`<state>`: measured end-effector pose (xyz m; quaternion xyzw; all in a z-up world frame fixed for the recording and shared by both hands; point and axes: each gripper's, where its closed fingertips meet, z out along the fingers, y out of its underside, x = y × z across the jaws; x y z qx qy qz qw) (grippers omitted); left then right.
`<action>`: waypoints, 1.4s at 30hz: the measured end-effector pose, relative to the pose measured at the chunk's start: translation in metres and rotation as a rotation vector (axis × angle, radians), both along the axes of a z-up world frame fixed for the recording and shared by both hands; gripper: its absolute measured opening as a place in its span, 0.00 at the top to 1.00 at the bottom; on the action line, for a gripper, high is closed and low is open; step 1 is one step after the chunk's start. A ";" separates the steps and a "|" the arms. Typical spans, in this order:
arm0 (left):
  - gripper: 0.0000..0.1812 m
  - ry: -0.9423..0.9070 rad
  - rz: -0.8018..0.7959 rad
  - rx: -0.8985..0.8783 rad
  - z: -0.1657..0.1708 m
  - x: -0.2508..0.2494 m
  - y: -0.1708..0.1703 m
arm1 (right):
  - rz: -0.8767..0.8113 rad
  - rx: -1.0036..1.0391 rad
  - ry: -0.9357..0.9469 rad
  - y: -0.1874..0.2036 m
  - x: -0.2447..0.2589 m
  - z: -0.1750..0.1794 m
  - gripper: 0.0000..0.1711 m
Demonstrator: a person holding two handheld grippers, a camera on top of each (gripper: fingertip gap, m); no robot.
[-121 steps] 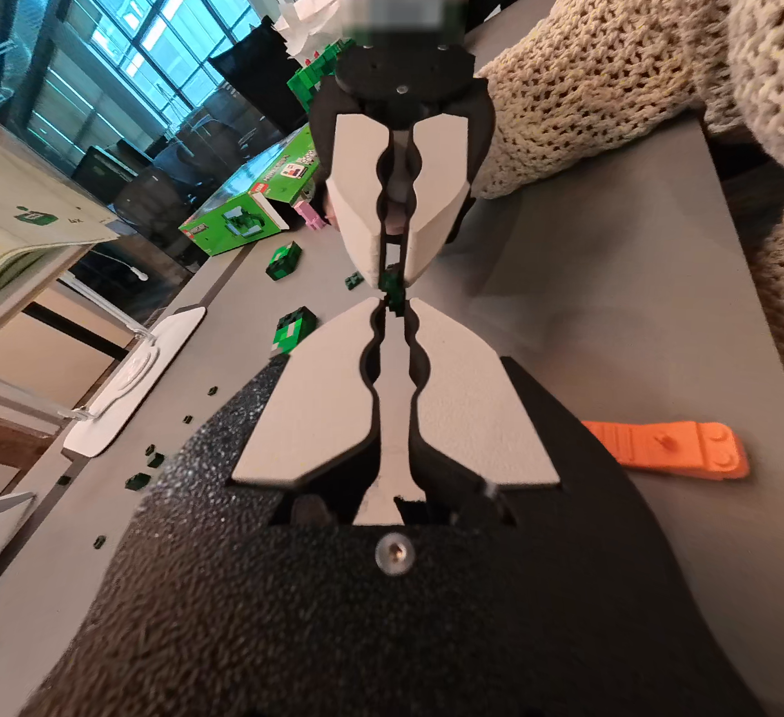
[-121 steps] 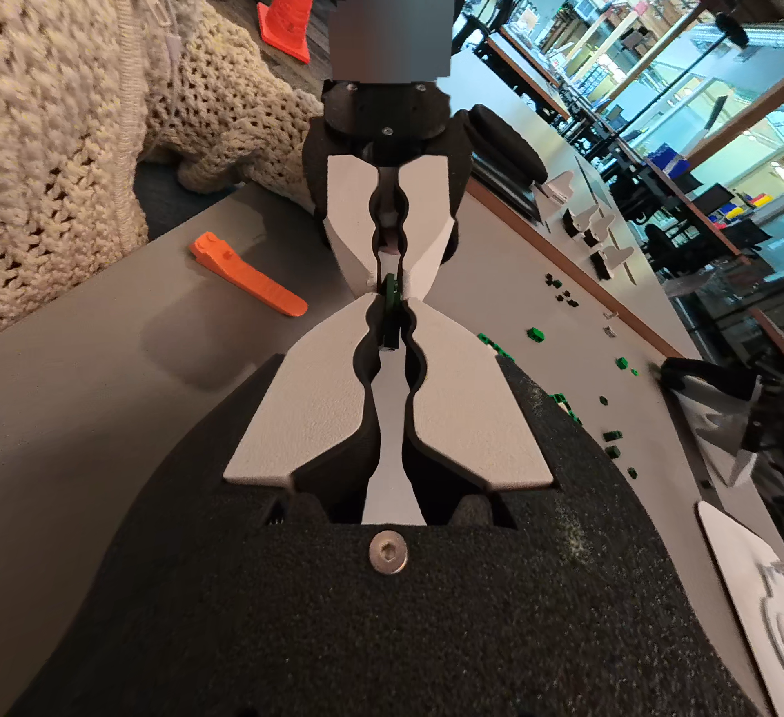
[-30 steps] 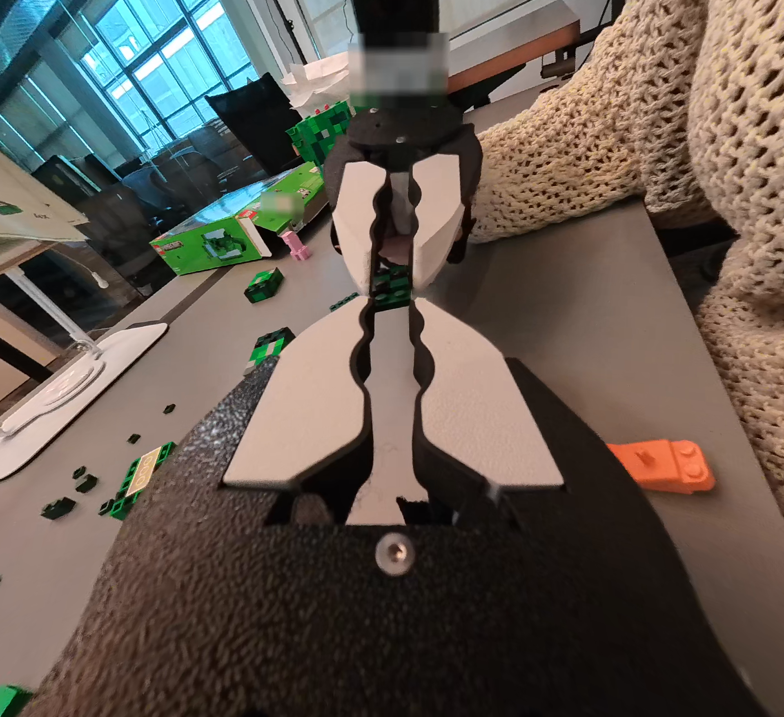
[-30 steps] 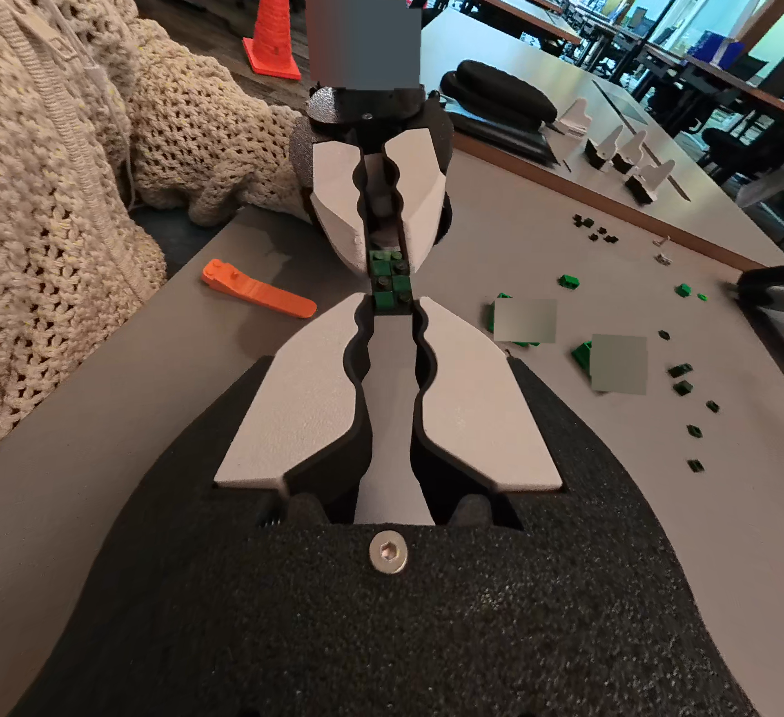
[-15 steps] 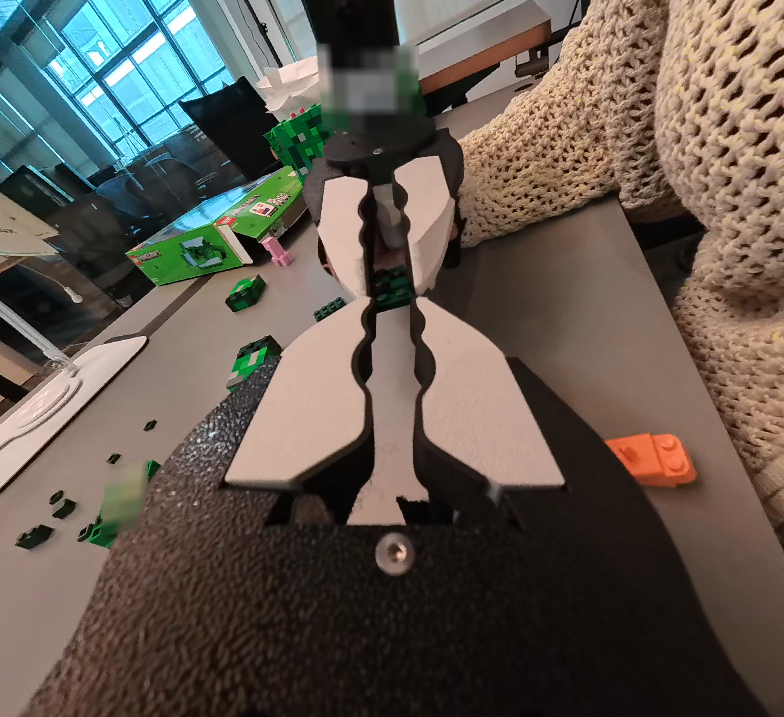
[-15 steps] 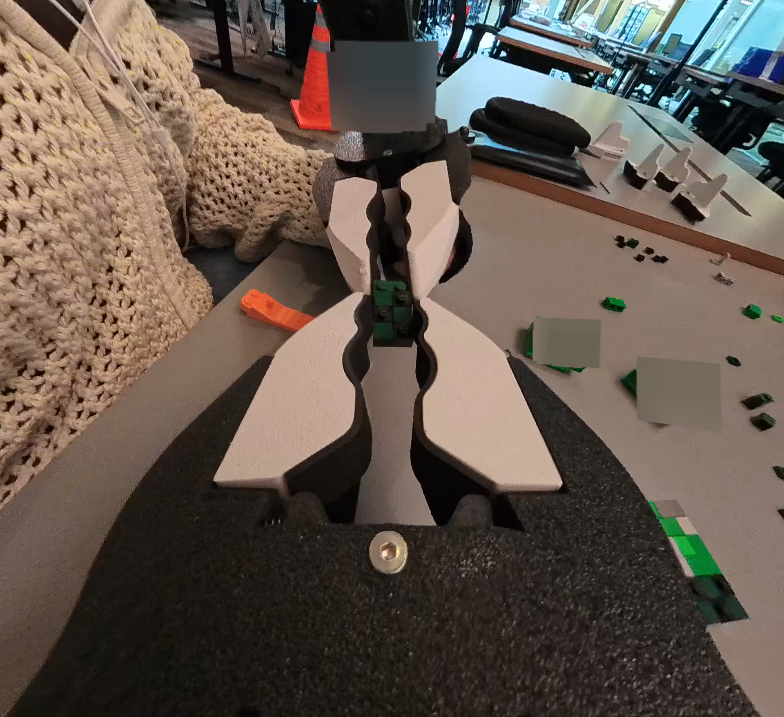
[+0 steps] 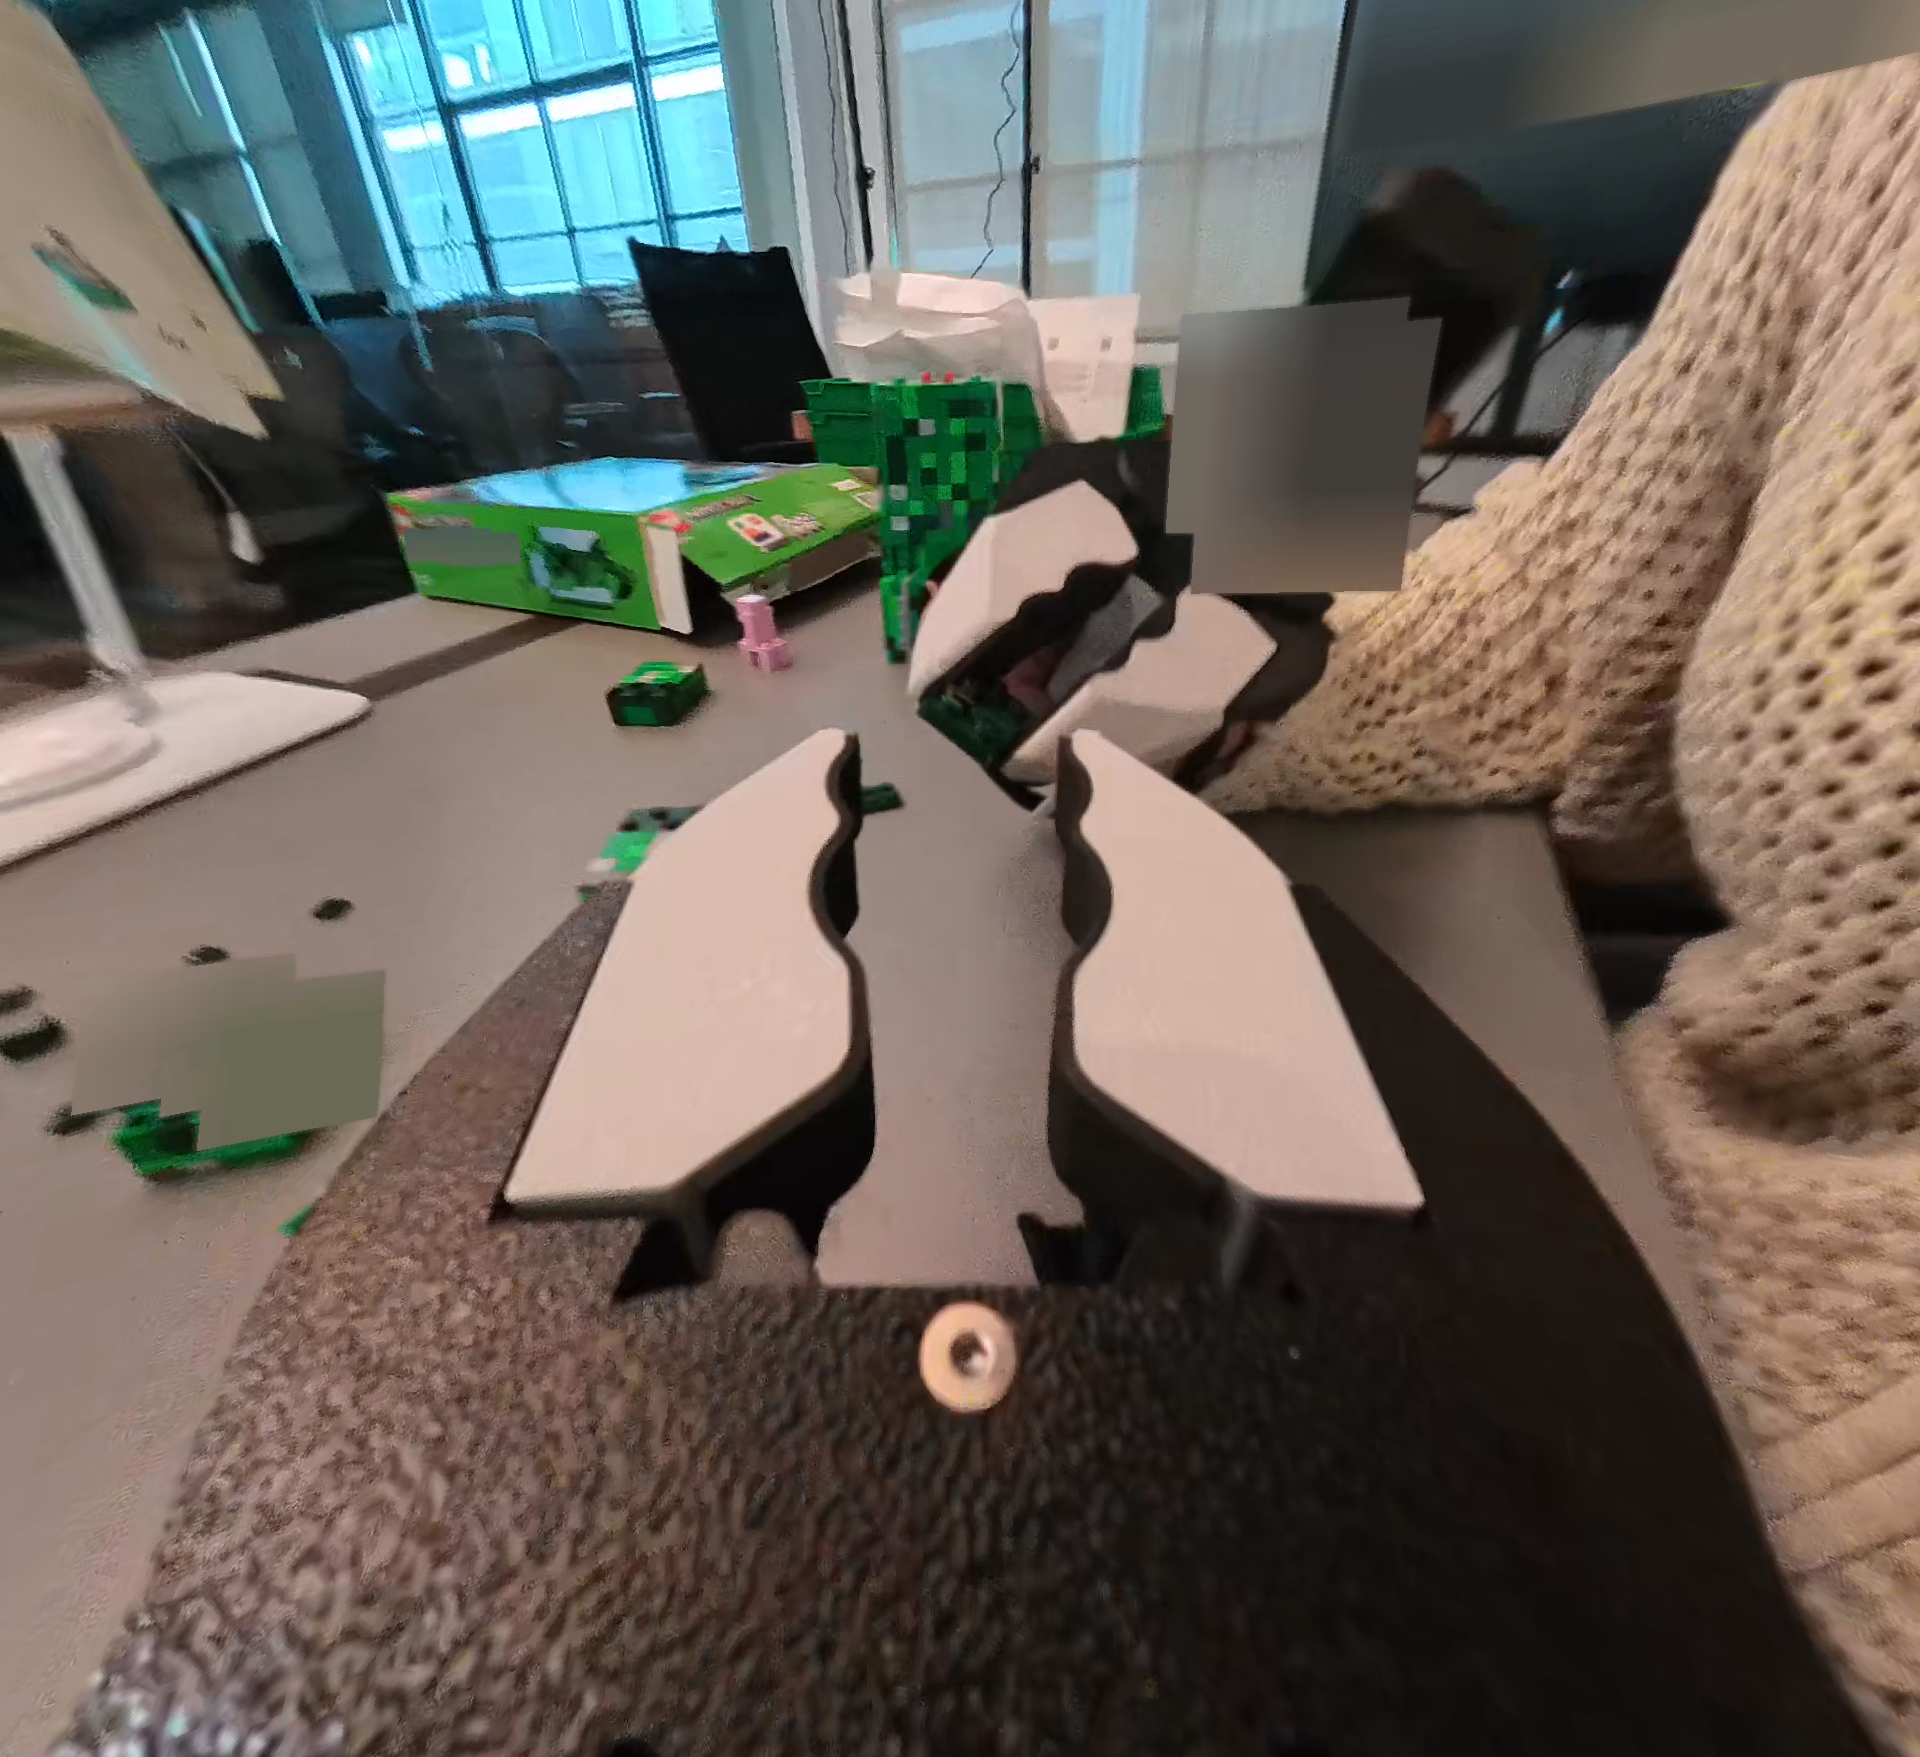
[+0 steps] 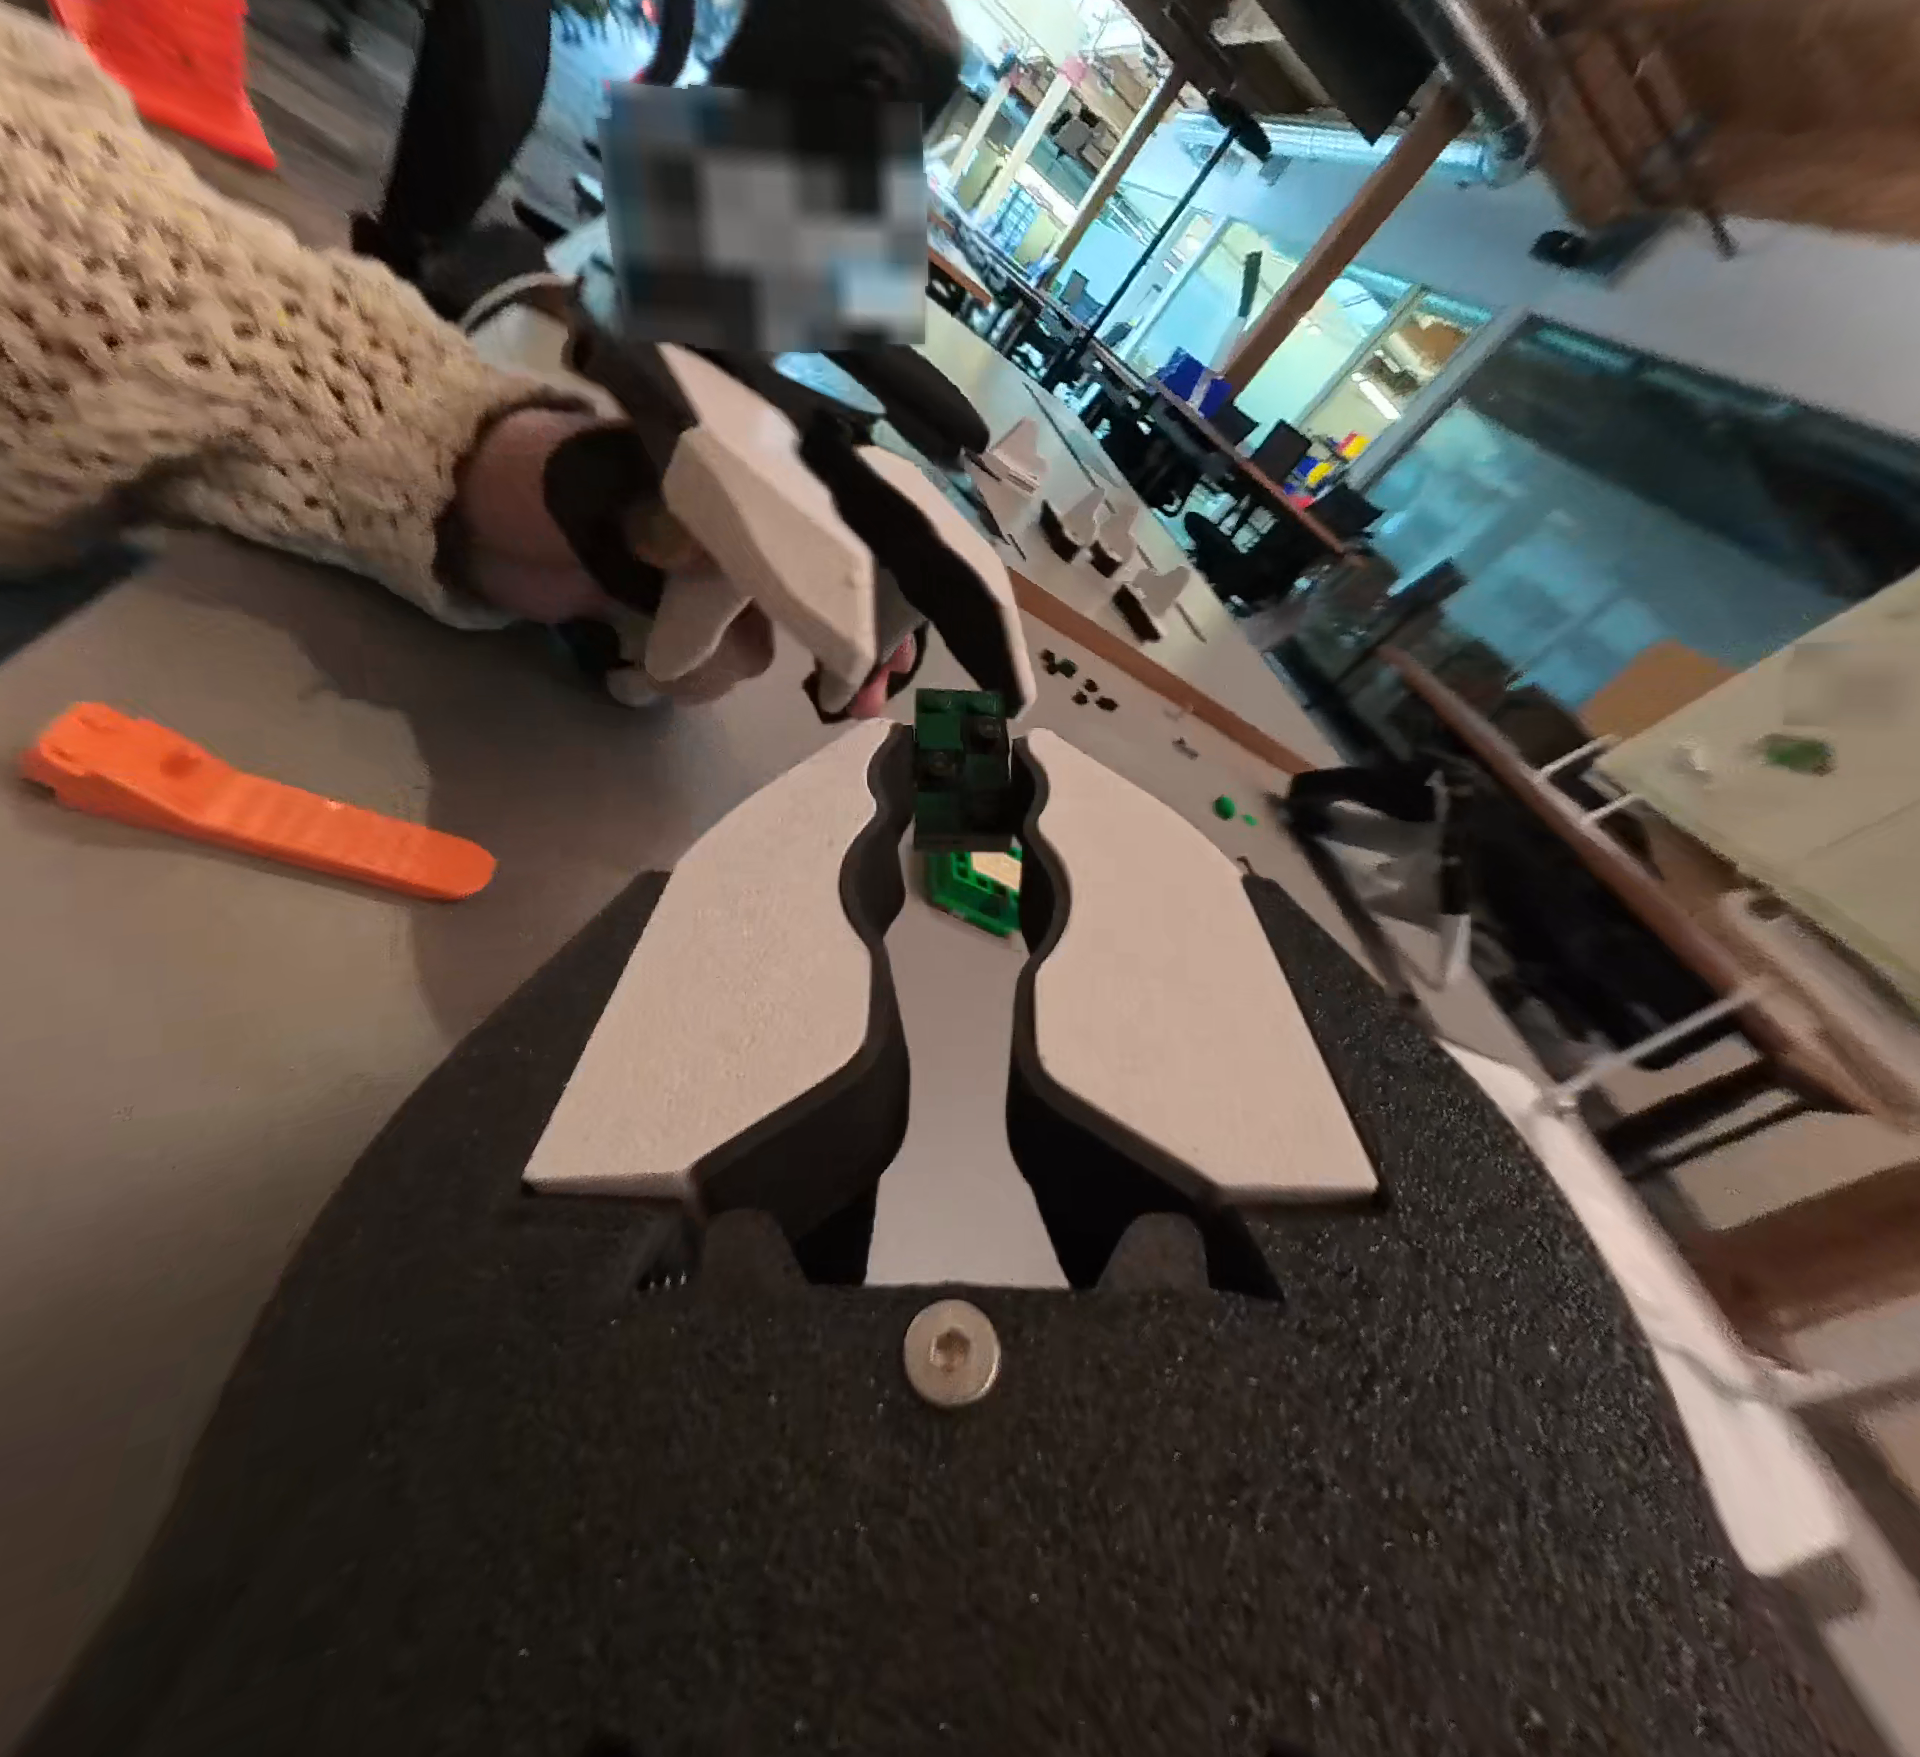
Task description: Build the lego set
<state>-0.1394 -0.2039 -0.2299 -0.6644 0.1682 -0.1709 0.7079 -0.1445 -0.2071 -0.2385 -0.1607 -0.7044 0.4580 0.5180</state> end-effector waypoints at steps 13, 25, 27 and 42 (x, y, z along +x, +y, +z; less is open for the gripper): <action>0.98 -0.067 -0.175 -0.206 -0.019 0.011 0.003 | 0.099 -0.048 -0.204 0.003 0.018 -0.009 0.83; 0.94 0.003 -0.085 -0.248 -0.024 0.011 0.016 | 0.152 -0.338 -0.627 0.023 0.021 -0.032 0.96; 0.84 -0.074 -0.053 -0.224 -0.017 0.006 0.017 | 0.181 -0.556 -0.579 0.024 0.016 -0.012 0.96; 0.97 -0.222 -0.076 -0.239 -0.011 0.007 0.021 | 0.260 -0.895 -0.566 0.035 0.014 0.008 0.82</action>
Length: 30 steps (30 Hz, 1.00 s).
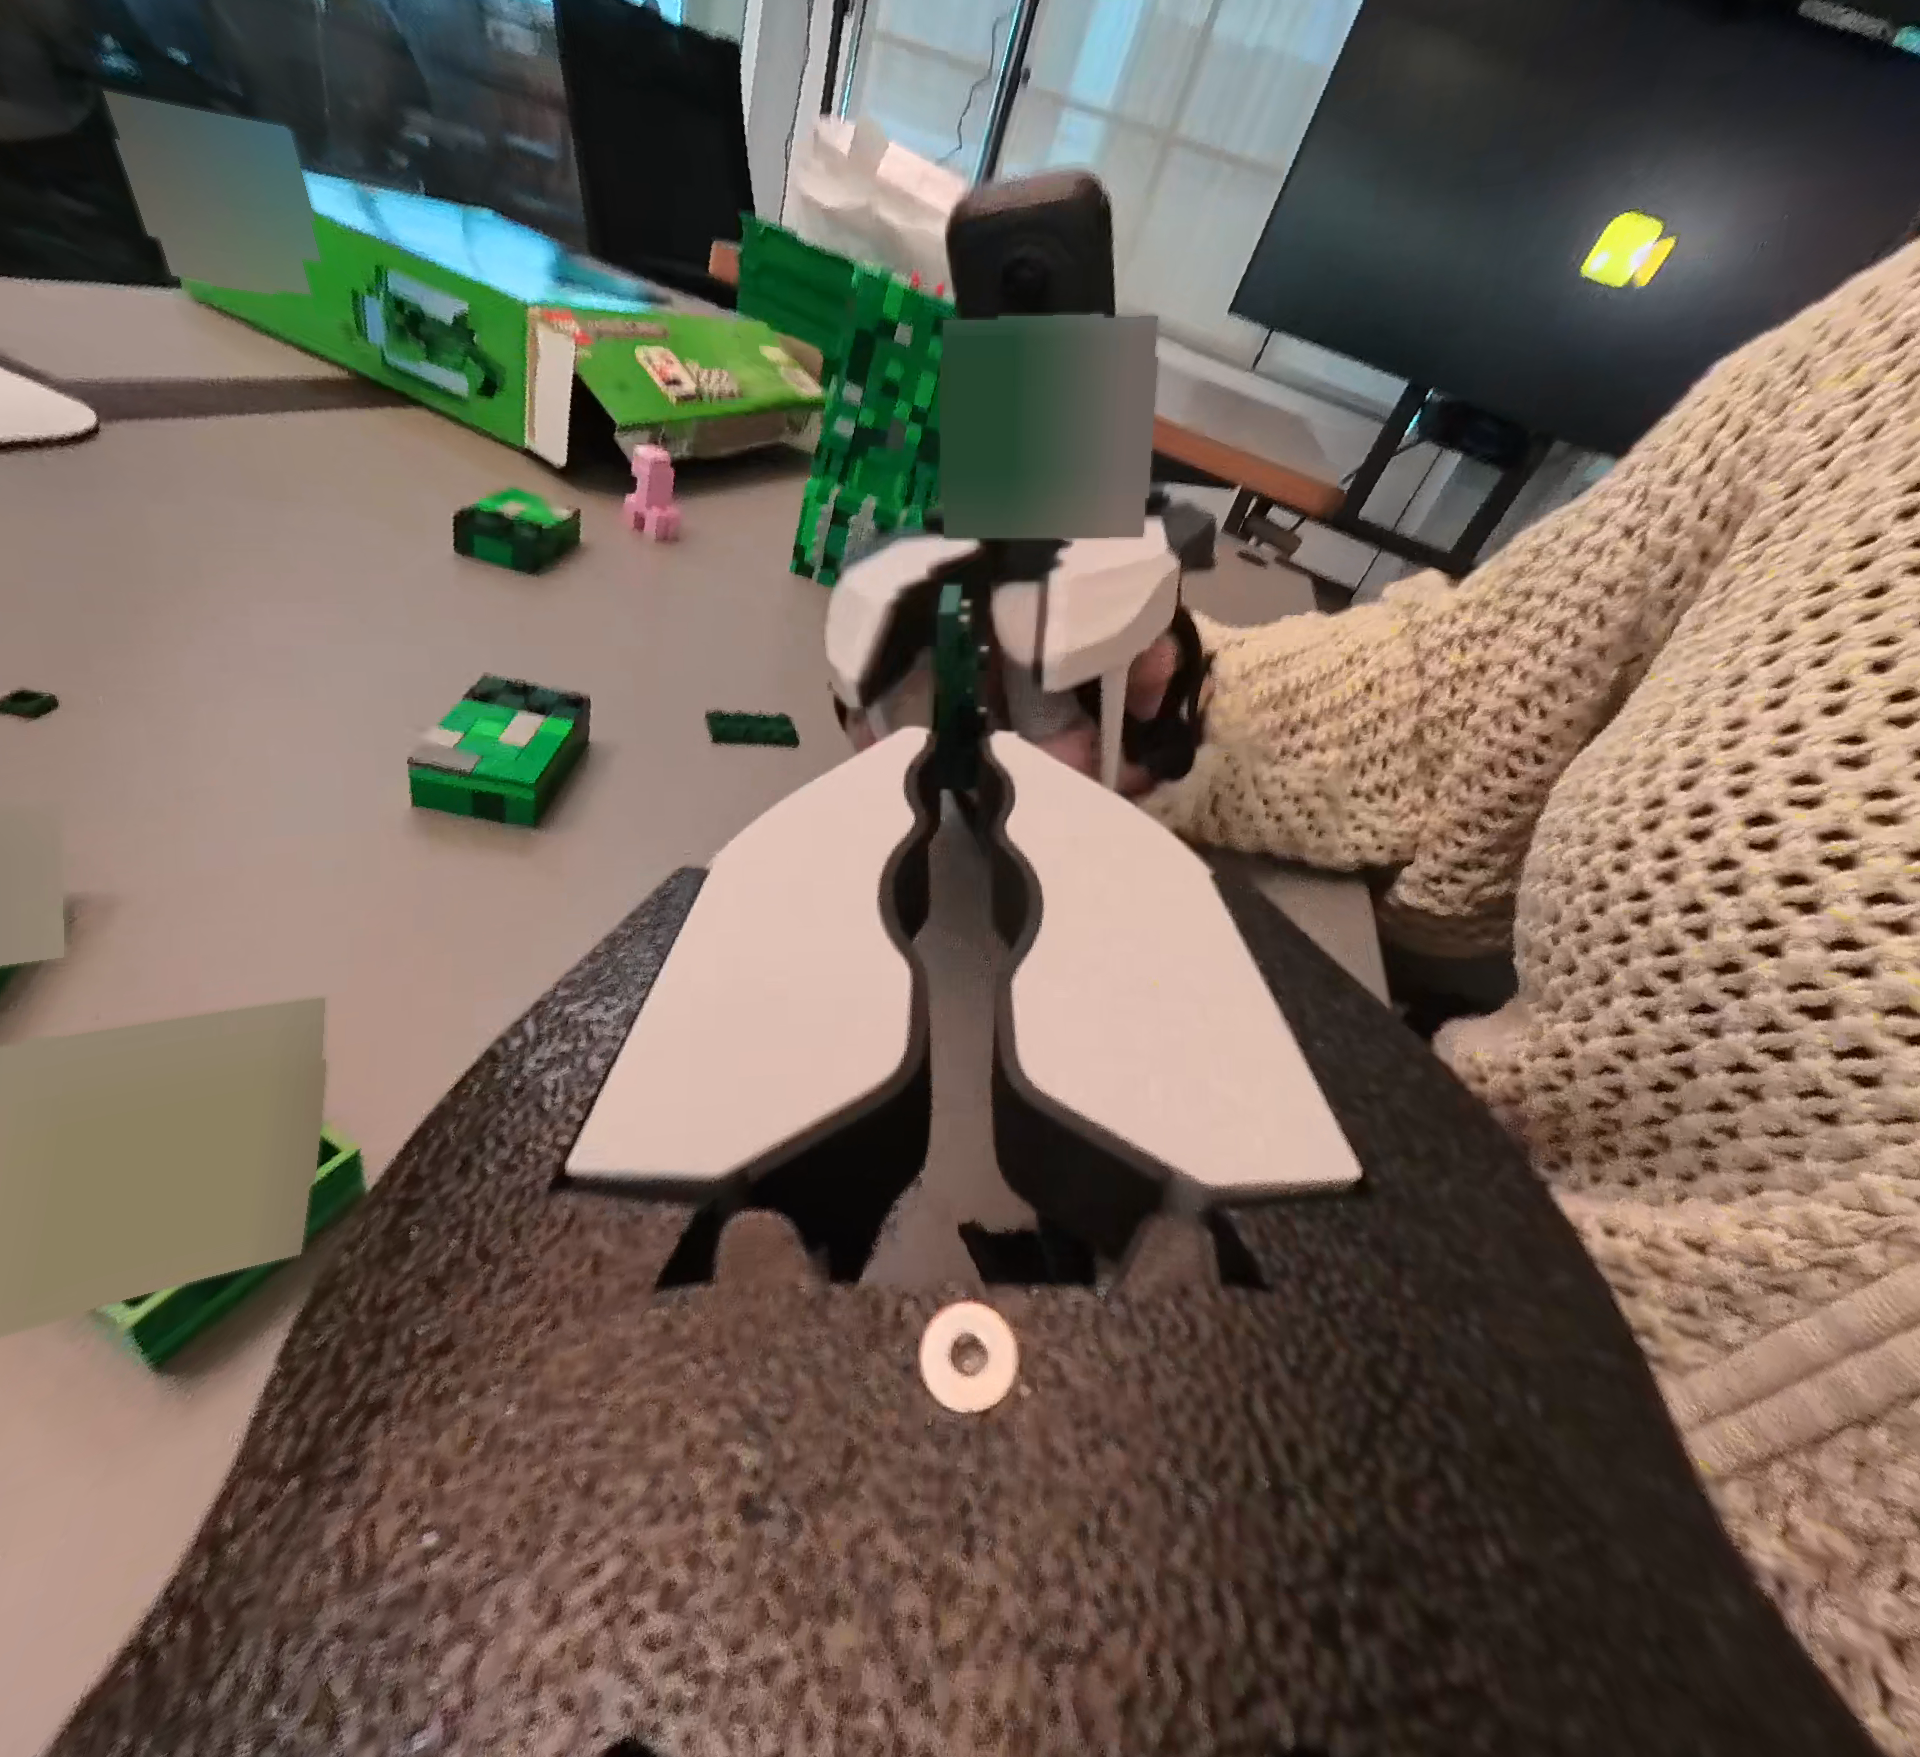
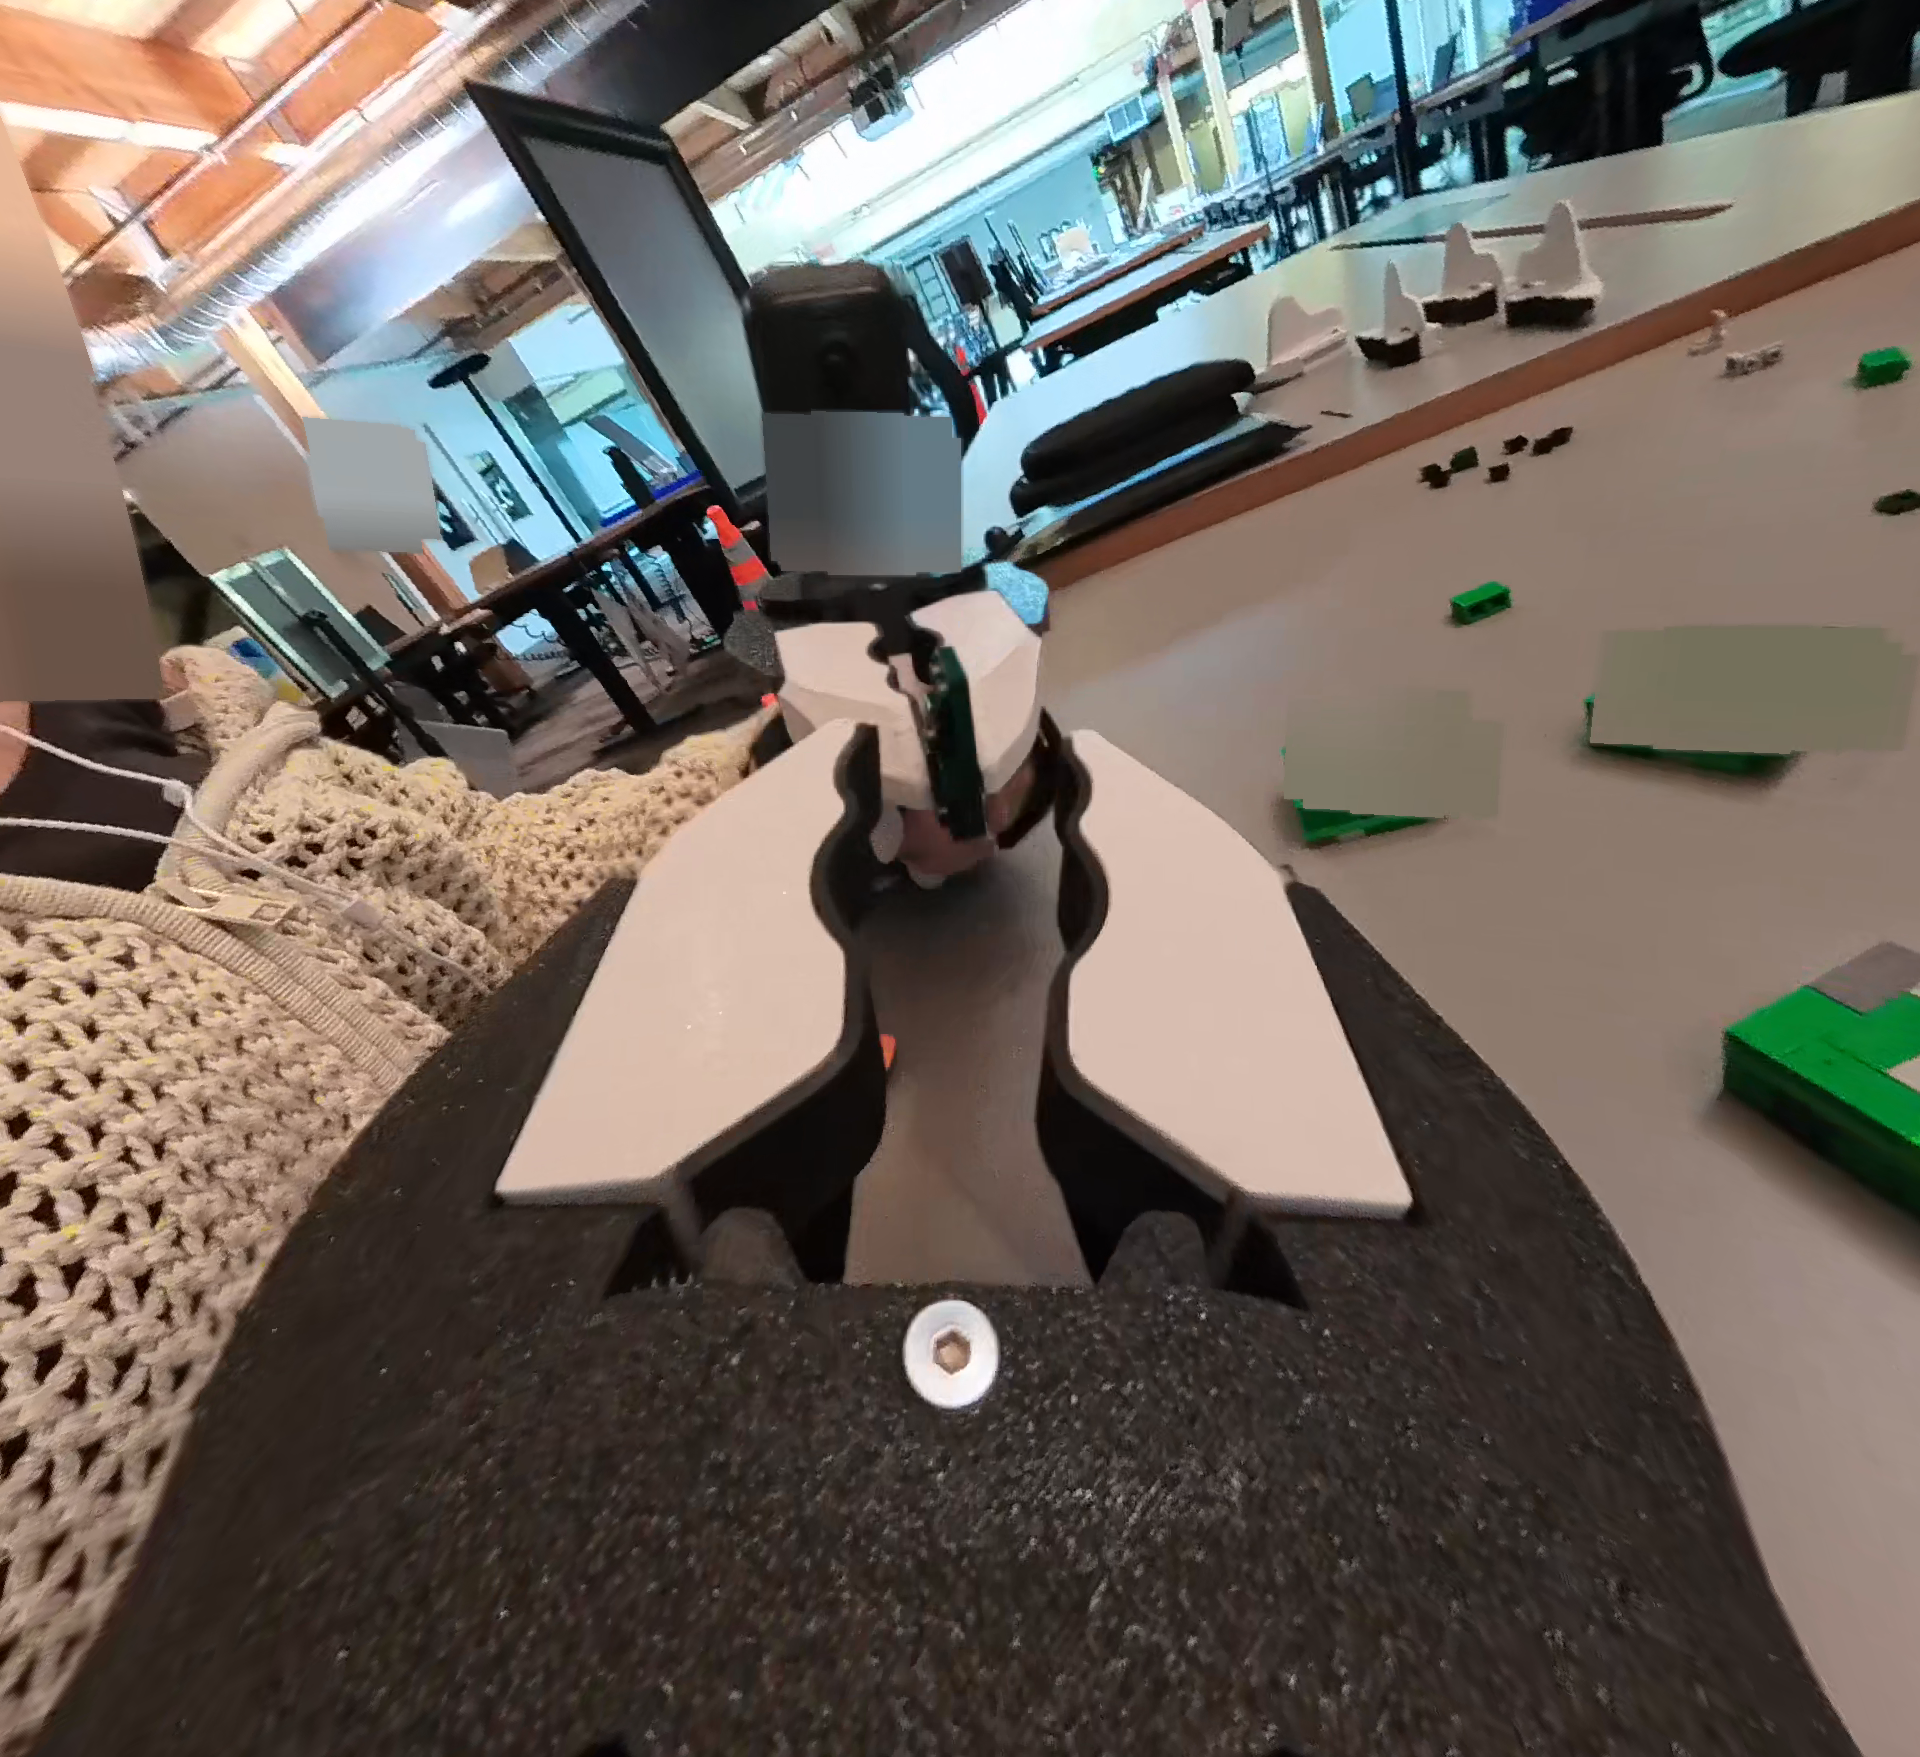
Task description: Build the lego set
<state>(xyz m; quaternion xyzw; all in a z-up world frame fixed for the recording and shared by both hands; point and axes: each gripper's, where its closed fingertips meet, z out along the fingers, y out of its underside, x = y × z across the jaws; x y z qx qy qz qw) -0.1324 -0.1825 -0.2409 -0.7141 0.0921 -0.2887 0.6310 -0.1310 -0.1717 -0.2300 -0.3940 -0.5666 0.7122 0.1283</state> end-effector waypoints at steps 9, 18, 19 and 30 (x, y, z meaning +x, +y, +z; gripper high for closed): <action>0.97 0.057 -0.061 -0.131 -0.018 0.008 0.000 | 0.049 0.017 -0.054 -0.002 0.003 -0.007 0.97; 0.89 0.058 -0.005 -0.059 -0.010 0.008 0.007 | -0.057 -0.249 -0.030 0.008 -0.004 0.010 0.97; 0.91 0.045 -0.002 -0.045 -0.008 0.008 0.008 | -0.064 -0.270 -0.025 0.008 -0.004 0.011 0.97; 0.95 -0.154 -0.061 0.001 0.009 0.014 0.014 | -0.097 -0.261 0.048 0.002 -0.002 0.014 0.97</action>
